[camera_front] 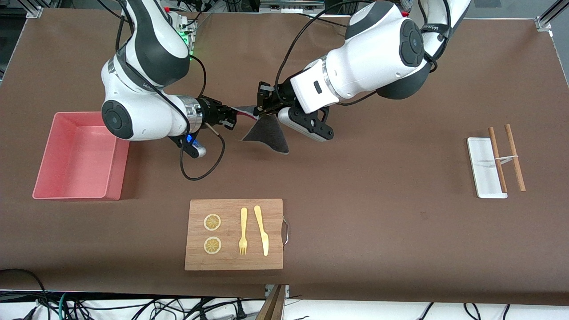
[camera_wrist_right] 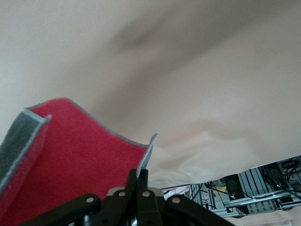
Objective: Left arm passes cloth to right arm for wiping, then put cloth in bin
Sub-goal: 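Grasp the cloth corner with the right gripper beside the left gripper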
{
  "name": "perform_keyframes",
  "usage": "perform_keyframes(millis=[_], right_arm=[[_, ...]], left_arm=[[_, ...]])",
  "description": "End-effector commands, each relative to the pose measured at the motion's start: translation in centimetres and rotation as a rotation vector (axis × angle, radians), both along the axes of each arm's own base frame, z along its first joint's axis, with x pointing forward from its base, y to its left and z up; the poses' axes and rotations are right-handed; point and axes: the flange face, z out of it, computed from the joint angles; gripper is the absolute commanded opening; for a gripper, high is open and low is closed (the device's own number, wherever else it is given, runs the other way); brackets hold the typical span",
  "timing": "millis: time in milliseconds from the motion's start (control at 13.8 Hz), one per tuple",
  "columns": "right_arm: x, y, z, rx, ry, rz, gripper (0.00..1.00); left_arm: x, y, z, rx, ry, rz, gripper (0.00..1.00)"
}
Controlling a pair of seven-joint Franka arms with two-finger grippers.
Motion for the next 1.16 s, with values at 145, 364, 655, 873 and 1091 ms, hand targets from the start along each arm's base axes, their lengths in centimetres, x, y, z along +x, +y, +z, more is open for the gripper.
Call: perform_keyframes(millis=[145,364,655,873,1091], right_arm=[[0.0,-0.1,0.3,0.016,0.024,-0.017,0.00],[0.2,-0.1,0.4,0.020,0.013,-0.021,0.00],[0.5,-0.1,-0.4,0.016,0.019,-0.026,0.00],[0.8,0.0,-0.7,0.015,0.011,-0.035,0.00],[0.8,0.0,-0.7,0.015,0.009,-0.036,0.00]], left_arm=[[0.2,0.0,0.5,-0.018,-0.004,-0.006,0.00],[0.2,0.0,0.5,-0.018,-0.004,-0.006,0.00],[0.2,0.0,0.5,-0.018,-0.004,-0.006,0.00],[0.2,0.0,0.4,-0.017,-0.002,-0.006,0.00],[0.2,0.0,0.4,-0.017,-0.002,-0.006,0.00]])
